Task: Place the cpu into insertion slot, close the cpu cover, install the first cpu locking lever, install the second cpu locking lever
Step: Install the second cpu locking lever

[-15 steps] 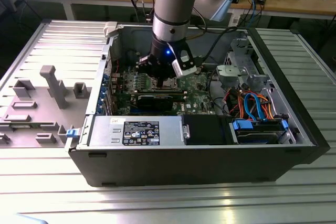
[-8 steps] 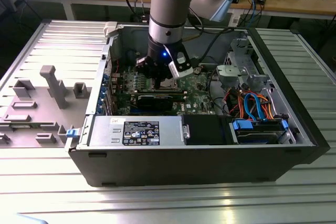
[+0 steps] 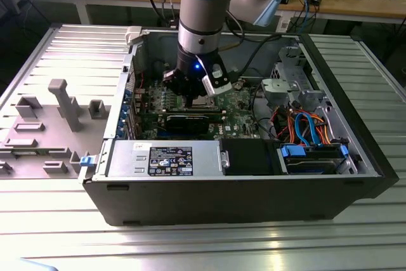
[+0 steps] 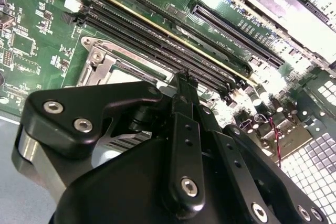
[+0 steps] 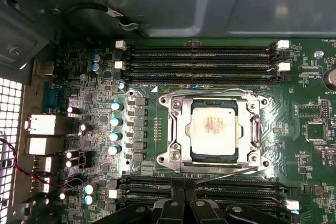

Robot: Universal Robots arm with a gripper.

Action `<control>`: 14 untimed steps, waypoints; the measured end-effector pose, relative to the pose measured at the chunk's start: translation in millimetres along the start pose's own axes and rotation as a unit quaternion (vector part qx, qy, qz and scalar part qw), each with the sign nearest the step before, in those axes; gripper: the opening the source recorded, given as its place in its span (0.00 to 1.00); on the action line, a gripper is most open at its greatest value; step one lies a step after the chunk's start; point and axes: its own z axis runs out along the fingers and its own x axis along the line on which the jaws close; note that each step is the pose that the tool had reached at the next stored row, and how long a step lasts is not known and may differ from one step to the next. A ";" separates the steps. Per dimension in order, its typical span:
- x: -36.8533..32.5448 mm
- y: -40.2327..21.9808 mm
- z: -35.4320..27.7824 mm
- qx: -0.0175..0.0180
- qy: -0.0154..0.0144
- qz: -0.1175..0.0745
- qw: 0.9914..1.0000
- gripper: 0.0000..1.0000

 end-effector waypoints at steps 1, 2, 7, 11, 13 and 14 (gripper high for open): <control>0.3 0.0 0.8 -0.002 0.000 0.000 1.000 0.11; 0.4 -0.1 1.4 -0.002 0.000 0.000 1.000 0.11; 3.1 -1.4 5.6 -0.008 -0.001 -0.004 1.000 0.11; 5.9 -3.5 7.3 -0.020 -0.005 -0.006 1.000 0.11; 6.5 -3.9 9.9 -0.021 -0.005 -0.005 1.000 0.11; 6.5 -4.0 11.1 -0.021 -0.005 -0.006 1.000 0.11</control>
